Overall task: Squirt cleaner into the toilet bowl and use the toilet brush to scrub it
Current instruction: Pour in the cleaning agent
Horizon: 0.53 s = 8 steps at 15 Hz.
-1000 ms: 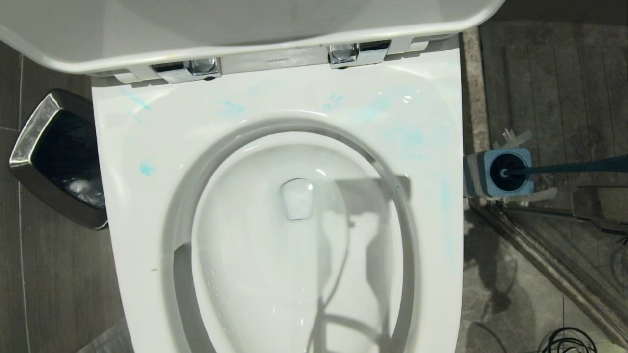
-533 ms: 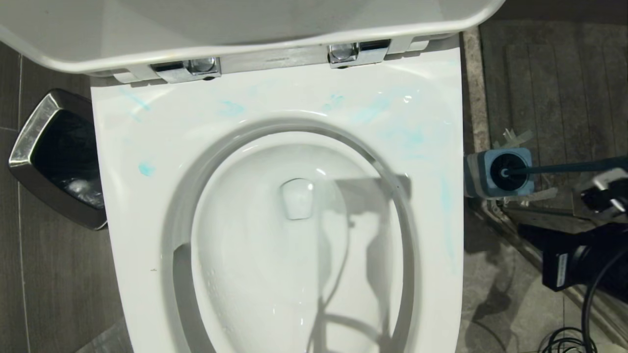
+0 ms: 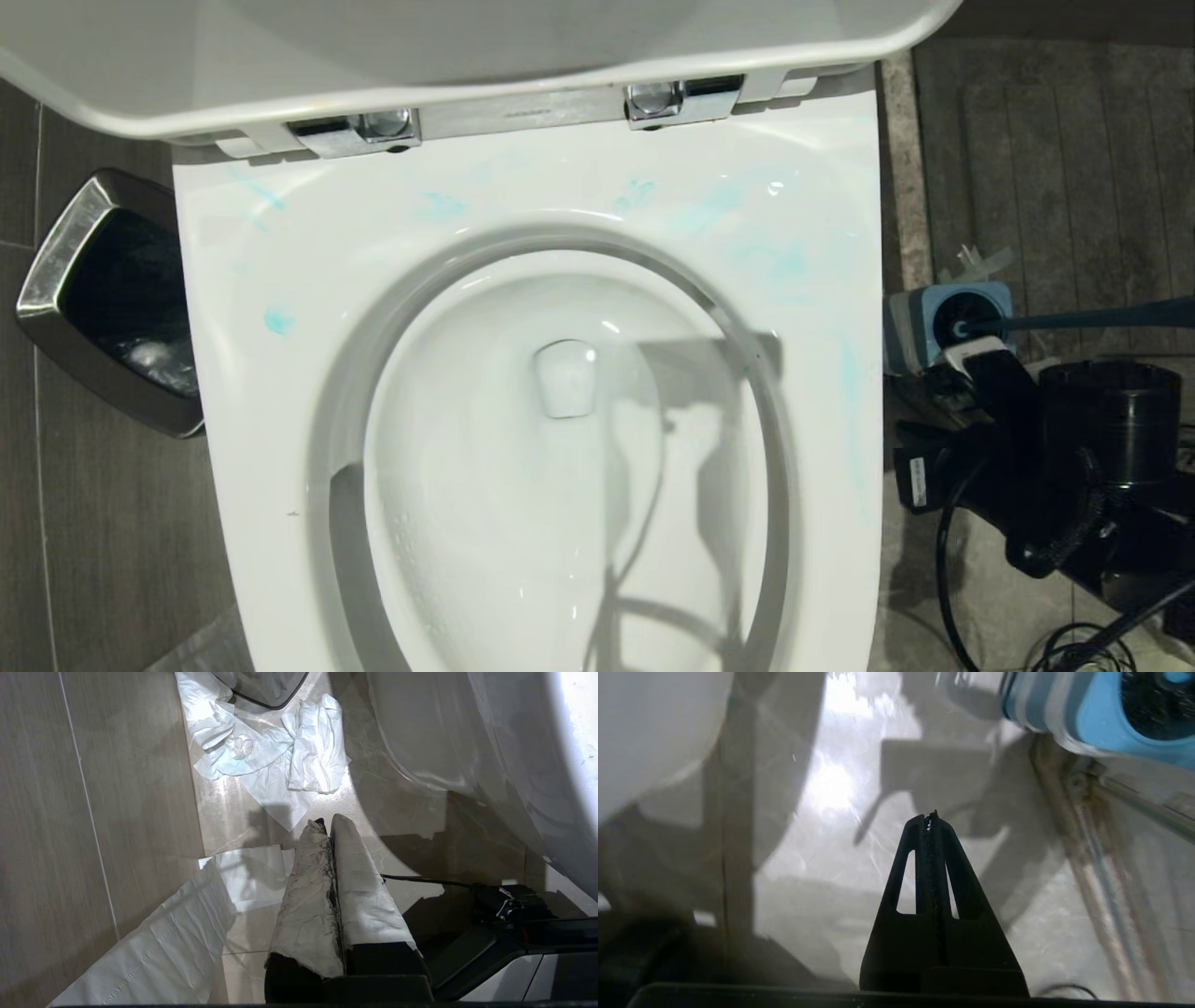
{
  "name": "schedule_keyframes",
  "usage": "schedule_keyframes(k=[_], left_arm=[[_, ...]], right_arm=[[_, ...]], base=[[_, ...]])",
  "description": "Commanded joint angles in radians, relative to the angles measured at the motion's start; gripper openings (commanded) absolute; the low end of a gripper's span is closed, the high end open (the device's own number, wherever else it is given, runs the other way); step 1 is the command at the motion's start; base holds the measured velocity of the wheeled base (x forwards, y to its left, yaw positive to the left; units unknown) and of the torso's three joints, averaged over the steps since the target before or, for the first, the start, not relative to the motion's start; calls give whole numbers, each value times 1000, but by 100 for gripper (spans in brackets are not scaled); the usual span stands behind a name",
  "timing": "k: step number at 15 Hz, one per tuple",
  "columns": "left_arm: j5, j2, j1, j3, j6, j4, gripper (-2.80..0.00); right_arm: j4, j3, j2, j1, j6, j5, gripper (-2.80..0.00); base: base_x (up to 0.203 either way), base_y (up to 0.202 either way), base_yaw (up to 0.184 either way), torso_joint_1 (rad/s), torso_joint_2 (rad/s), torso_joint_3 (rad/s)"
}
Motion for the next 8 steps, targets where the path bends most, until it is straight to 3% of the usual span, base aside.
schedule_keyframes(k=[1,4,6,7,8], left_arm=[[0,0,0,0,1,0,-280],[0,0,0,0,1,0,-280],[0,0,0,0,0,-1,-280],[0,0,0,0,-1,-1,-280],[0,0,0,0,0,0,-280]], right_arm=[[-104,19,59,2,26,3,-280],[-291,57,121,-9,21,-4,-280],[-330,74,134,-11,24,-1,-280],[-387,77,155,-12,24,-1,-156],[-443,73,181,-11,19,0,0]], base=[[0,0,0,0,0,0],[0,0,0,0,0,0],[0,0,0,0,0,0],[0,0,0,0,0,0],[0,0,0,0,0,0]])
